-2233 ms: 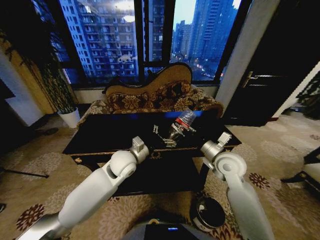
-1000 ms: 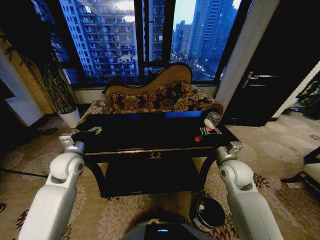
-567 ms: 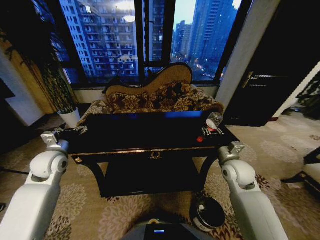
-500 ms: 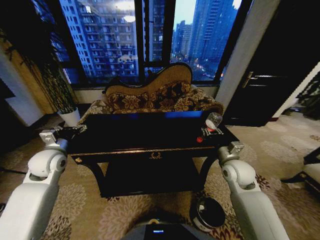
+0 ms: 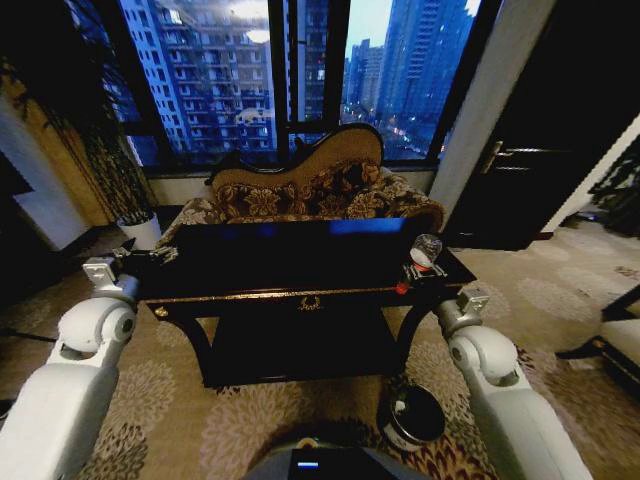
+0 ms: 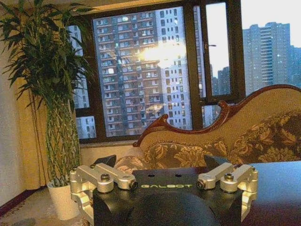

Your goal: Move to the front of the table and place the trash on the table into the trash bin.

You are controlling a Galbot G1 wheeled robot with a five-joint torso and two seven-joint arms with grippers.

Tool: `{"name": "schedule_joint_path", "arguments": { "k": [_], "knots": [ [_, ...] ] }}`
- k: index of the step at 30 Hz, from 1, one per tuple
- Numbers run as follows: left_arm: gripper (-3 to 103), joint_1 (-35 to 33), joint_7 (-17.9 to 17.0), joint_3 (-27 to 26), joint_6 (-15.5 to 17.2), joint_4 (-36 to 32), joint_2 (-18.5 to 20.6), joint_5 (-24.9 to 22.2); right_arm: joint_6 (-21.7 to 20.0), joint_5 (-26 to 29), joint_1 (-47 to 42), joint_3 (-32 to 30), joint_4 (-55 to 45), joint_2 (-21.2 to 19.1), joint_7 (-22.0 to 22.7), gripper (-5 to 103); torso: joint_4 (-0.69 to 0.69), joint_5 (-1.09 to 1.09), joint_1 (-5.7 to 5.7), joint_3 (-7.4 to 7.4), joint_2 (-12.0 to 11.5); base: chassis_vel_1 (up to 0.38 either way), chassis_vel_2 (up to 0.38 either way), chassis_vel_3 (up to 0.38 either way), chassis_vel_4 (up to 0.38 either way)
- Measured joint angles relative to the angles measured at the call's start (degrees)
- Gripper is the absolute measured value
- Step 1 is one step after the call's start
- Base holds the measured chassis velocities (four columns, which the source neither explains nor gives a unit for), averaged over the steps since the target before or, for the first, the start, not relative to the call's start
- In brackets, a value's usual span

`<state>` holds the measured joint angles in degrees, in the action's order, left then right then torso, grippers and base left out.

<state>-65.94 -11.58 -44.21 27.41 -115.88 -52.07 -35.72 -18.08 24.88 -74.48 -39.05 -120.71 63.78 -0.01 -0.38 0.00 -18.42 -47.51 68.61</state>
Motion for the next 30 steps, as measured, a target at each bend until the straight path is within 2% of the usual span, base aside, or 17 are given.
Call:
{"name": "schedule_joint_path", "arguments": {
  "k": [17, 30],
  "knots": [
    [100, -1.1, 0.8, 0.1, -0.8, -0.7, -1.1, 0.4, 0.3, -0.8, -1.1, -0.2, -0.2, 1.0, 0.0, 28, 0.01, -0.01, -0.01, -0.01, 0.0, 0.163, -0.162, -0.156, 0.15],
    [100, -1.8, 1.2, 0.6, -2.1, -1.5, -2.5, 0.5, 1.3, -3.3, -1.8, 1.1, 1.3, 3.7, 0.0, 28, -0.01, 0.0, 0.02, 0.0, 0.0, 0.167, -0.174, -0.168, 0.169]
  ]
}}
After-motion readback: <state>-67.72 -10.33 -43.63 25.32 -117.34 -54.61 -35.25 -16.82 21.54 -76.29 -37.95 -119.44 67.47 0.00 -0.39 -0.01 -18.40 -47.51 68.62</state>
